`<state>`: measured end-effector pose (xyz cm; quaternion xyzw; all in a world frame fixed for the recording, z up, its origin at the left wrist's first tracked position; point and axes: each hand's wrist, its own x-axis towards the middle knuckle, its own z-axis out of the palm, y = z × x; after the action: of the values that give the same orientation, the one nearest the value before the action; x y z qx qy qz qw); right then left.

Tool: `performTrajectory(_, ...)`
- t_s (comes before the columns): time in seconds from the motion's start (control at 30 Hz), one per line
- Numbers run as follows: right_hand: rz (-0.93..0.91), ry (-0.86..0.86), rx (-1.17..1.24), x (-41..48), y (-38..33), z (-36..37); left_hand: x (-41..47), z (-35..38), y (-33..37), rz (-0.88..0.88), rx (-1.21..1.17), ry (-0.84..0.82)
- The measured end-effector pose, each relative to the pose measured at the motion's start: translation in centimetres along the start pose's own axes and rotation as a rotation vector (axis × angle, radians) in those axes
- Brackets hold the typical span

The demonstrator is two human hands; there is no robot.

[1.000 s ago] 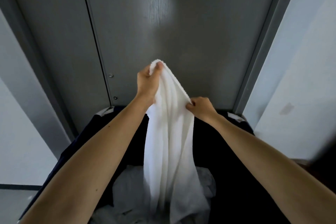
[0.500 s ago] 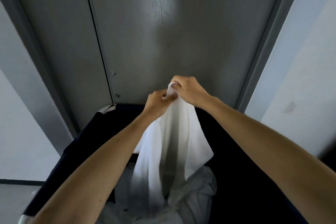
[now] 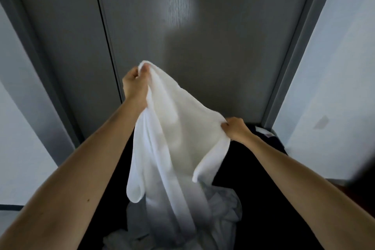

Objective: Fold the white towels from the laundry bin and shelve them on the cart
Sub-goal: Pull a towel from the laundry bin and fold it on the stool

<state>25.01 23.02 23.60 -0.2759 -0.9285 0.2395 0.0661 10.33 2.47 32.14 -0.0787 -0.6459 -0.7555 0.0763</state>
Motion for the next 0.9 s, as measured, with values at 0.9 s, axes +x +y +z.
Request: performTrajectory(0.9, -0.007, -0.145, 0.406, -1.9, -3.2, -0.4, -3.3, 1.5, -3.6, 0.099, 0.441, -0.287)
